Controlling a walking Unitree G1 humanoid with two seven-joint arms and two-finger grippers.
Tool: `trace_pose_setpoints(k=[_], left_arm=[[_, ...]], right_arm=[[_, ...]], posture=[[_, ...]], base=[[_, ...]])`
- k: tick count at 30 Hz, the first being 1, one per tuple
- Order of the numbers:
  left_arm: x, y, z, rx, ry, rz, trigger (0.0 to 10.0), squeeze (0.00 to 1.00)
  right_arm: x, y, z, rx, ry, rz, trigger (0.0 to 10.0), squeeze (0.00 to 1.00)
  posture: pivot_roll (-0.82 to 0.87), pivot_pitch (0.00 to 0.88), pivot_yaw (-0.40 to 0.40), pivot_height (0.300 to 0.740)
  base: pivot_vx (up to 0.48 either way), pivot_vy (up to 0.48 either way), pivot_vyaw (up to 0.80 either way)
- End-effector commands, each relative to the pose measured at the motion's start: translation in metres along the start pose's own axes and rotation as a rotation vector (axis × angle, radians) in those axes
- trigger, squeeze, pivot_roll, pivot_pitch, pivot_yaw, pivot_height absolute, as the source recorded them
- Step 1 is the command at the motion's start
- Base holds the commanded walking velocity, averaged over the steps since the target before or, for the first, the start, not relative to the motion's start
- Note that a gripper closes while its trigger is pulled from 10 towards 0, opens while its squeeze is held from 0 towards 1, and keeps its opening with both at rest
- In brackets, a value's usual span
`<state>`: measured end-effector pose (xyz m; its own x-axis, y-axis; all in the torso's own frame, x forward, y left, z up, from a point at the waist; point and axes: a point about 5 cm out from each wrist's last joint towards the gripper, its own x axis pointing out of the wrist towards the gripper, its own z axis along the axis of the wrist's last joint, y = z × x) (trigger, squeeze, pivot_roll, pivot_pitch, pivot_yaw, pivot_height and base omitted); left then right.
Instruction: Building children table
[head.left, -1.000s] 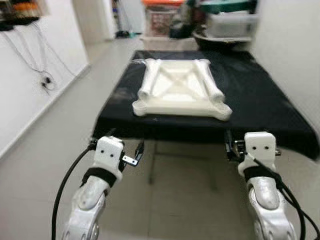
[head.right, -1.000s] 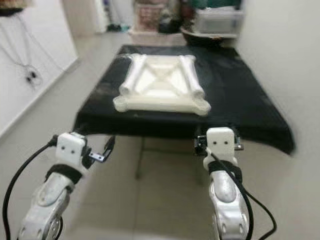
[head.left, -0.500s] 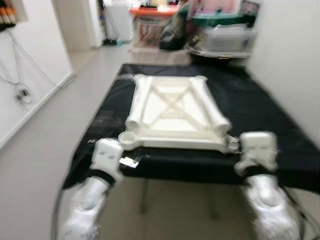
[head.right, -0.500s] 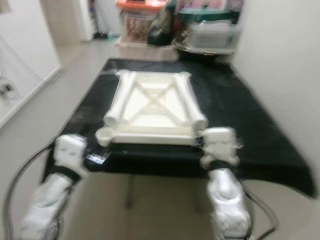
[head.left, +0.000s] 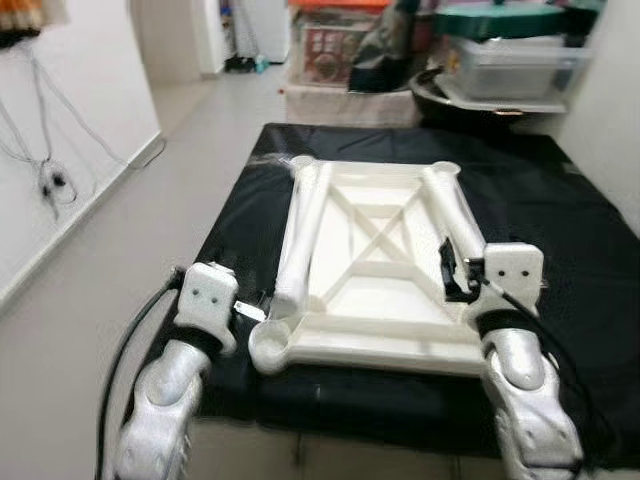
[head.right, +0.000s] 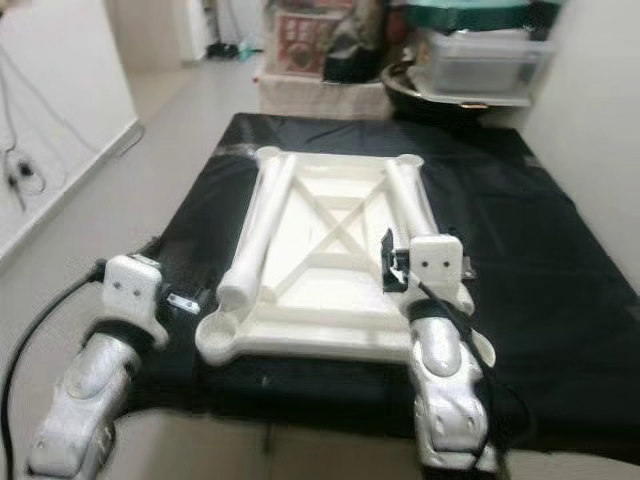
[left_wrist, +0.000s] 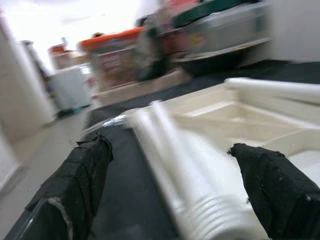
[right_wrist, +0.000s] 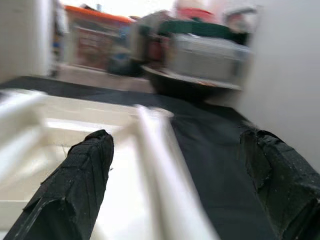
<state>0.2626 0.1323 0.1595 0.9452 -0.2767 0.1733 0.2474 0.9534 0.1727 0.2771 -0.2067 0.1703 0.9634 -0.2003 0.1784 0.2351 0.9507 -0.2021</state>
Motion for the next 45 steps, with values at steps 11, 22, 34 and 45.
trace_pose_setpoints(k=[11,22,34,45], left_arm=[[-0.002,0.003,-0.002,-0.01,0.007,0.014,10.0,0.0],[-0.001,0.001,-0.003,-0.016,0.002,0.018,10.0,0.0],[0.001,0.004,-0.005,-0.021,0.002,0.025,10.0,0.0],[0.002,0.004,-0.003,-0.022,-0.003,0.021,10.0,0.0]], right_arm=[[0.019,-0.025,-0.031,0.046,0.213,0.058,10.0,0.0],[0.035,-0.075,-0.042,0.133,0.309,0.066,10.0,0.0],[0.038,-0.08,-0.059,0.305,0.378,0.101,10.0,0.0],[0.032,-0.078,-0.077,0.325,0.441,0.121,10.0,0.0]], posture=[[0.08,0.0,-0.058,0.74],[0.07,0.0,-0.062,0.74],[0.07,0.0,-0.063,0.74],[0.08,0.0,-0.066,0.74]], base=[[0.0,0.0,0.0],[0.0,0.0,0.0],[0.0,0.0,0.0],[0.0,0.0,0.0]])
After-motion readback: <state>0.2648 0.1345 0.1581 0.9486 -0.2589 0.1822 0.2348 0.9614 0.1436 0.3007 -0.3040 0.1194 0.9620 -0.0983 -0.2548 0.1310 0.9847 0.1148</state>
